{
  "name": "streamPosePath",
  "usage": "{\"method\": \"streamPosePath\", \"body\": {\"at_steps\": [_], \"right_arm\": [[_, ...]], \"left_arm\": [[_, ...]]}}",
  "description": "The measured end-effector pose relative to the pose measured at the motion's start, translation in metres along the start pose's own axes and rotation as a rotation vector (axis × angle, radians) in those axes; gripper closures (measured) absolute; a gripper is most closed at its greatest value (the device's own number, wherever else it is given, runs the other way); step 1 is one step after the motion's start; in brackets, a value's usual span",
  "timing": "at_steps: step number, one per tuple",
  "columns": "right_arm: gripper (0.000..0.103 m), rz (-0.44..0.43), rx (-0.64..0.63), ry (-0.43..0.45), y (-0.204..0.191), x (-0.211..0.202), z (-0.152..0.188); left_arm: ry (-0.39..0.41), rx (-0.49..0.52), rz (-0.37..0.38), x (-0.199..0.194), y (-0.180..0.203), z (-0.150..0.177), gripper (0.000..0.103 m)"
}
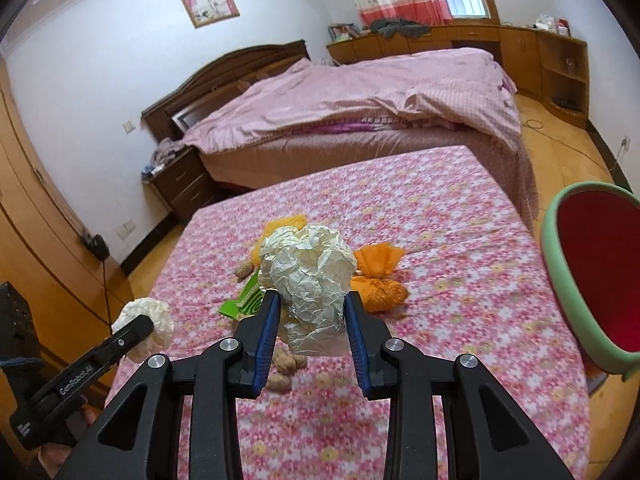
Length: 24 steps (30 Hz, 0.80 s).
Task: Collect trash
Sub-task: 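Carry both crumpled papers over the red bin and open both tools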
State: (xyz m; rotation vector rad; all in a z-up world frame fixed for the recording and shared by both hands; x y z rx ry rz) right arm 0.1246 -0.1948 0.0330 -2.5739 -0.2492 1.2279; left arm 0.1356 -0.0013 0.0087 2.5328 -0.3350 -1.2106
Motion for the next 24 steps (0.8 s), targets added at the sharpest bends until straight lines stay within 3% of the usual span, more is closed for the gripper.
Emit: {"method": "streamPosePath", "body": {"at_steps": [12,24], "right_arm": [[0.069,0.02,0.05,0.107,0.022,-0.068,0.015],[0.069,0.079,0.17,0.192,0.072,-0.12,0.025]], "left_arm": [[0.044,0.095,0.051,-0.041,0.057,0.011,0.072],[-0.01,0.228,0.142,-0.036,0.131,0.019,0.072]]}}
Point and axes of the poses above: each gripper's, at about its wrist camera, not at the fingertips, and x roughly the way its jaws point, y to its right, z to its underside, the point moved 7 cm from there along x, roughly the way its jaws point, and after that the axes turned 9 degrees about -y, right-handed, at the moved point
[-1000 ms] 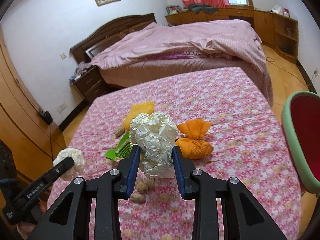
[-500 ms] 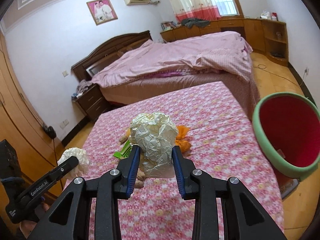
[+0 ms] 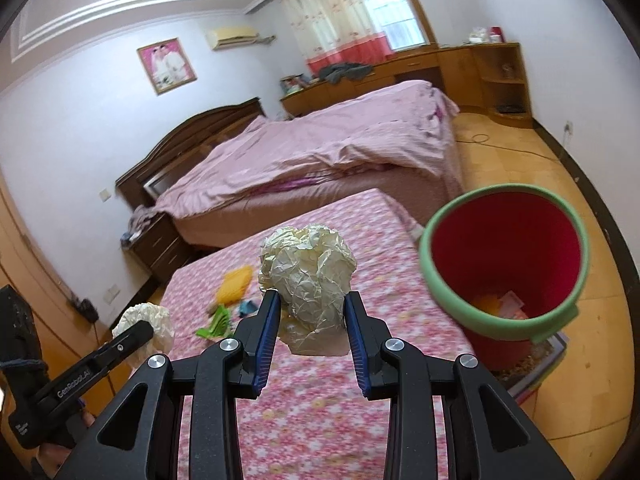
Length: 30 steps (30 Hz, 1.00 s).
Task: Collect trash
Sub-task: 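Carry both crumpled papers over the red bin and open both tools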
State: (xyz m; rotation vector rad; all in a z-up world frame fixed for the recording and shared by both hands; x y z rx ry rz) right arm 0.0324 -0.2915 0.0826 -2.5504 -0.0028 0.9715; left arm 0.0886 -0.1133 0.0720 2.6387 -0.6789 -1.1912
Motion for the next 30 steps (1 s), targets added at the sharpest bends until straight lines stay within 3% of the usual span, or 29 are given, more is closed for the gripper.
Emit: {"method": "streamPosePath", "body": {"at_steps": [13,30], "right_arm": [[0.069,0.093,0.113,0.049,0.07,-0.023,-0.015],[0.069,0.151,0.251,0.033,0.195,0.001,-0.03]], "left_arm": [[-0.074,0.117,0.095,0.05,0.084,-0.012,0.072],[-0.218,0.283,0.132,0.174,0.199,-0.004,0.072]]}}
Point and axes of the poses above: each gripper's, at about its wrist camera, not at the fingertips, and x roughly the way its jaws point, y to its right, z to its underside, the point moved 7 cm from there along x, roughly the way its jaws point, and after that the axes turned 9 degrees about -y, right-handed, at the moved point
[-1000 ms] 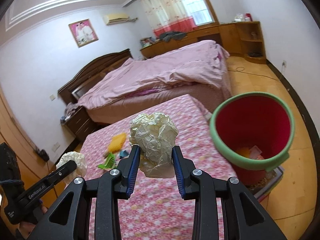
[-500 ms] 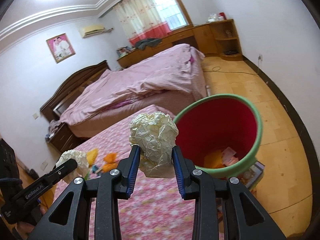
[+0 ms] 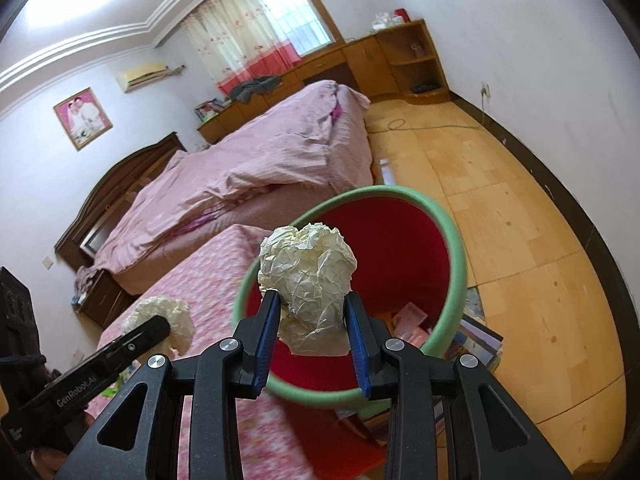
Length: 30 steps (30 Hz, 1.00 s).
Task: Collect trash
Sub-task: 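Carry both crumpled papers over the red bin and open both tools, then move both open tools back over the bed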
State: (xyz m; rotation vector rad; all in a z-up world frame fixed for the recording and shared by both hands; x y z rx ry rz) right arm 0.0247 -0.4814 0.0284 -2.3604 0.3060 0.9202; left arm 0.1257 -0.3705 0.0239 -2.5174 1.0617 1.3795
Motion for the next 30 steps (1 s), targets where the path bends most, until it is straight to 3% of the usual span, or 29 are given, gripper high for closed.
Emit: {"method": "streamPosePath", "body": {"at_steps": [8,10,12,16,22,30], "right_arm": [[0.067,0.009,0.055,-0.062,0.029,0.028,-0.006],[0.065,0.007,0.059,-0.071,0.032,0.031,-0.007],[0.065,0.01,0.057,-0.073,0.032,0.033,-0.008],[0.065,0.015,0.067,-0.062,0.033,0.035,-0.009],[0.057,0.018,0.074,-0.056,0.031,0.035,-0.01],[0.056,0.006,0.052,-0.049,0.012,0.017,-0.003]], "left_arm": [[-0.072,0.018,0.031,0.045,0.021,-0.005,0.07],[-0.074,0.028,0.015,0.049,0.022,-0.006,0.058],[-0.074,0.038,0.011,0.052,0.024,-0.007,0.053],[-0.073,0.034,0.014,0.054,0.02,-0.007,0.052],[-0.071,0.012,0.013,0.042,0.013,-0.001,0.052],[-0.028,-0.031,-0.017,0.008,-0.007,0.005,0.052]]}}
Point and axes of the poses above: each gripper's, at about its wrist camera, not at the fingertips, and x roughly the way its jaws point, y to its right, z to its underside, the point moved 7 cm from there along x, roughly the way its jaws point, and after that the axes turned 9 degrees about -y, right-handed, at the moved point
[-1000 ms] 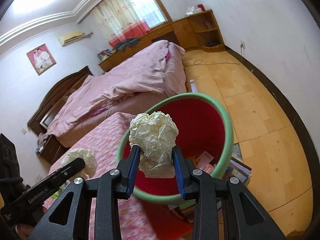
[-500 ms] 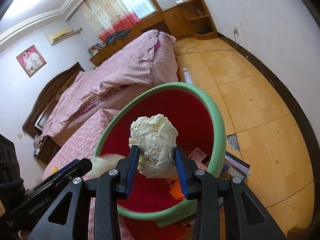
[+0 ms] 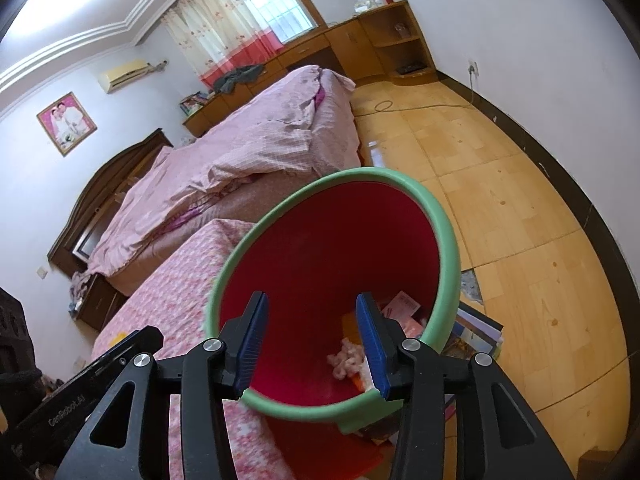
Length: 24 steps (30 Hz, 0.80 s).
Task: Collect trash
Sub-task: 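Move both open tools back over the bed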
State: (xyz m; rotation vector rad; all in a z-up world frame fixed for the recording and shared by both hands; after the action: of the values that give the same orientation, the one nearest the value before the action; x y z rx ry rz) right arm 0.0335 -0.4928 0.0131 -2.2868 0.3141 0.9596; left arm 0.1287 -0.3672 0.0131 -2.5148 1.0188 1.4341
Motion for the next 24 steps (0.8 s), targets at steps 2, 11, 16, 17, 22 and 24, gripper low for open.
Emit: {"method": "streamPosePath", "body": {"at_steps": [2,11,16,17,22,24], "right_arm": [[0.056,-0.009,-0.005,0.004,-0.006,-0.005,0.003],[0.056,-0.055,-0.048,0.004,-0.042,-0.028,0.029],[0.056,-0.083,-0.081,0.001,-0.066,-0.039,0.042],[0.056,-0.087,-0.088,0.001,-0.07,-0.04,0.045],[0.056,-0.103,-0.128,-0.017,-0.093,-0.044,0.064],[0.056,-0.105,-0.14,-0.023,-0.1,-0.045,0.071]], "left_arm": [[0.007,-0.015,-0.005,-0.009,-0.006,0.002,0.052],[0.081,-0.071,-0.044,-0.059,-0.033,0.02,0.052],[0.105,-0.081,-0.081,-0.085,-0.05,0.033,0.052],[0.11,-0.087,-0.092,-0.092,-0.055,0.037,0.052],[0.126,-0.134,-0.109,-0.112,-0.079,0.052,0.052],[0.137,-0.153,-0.116,-0.122,-0.09,0.059,0.052]]}}
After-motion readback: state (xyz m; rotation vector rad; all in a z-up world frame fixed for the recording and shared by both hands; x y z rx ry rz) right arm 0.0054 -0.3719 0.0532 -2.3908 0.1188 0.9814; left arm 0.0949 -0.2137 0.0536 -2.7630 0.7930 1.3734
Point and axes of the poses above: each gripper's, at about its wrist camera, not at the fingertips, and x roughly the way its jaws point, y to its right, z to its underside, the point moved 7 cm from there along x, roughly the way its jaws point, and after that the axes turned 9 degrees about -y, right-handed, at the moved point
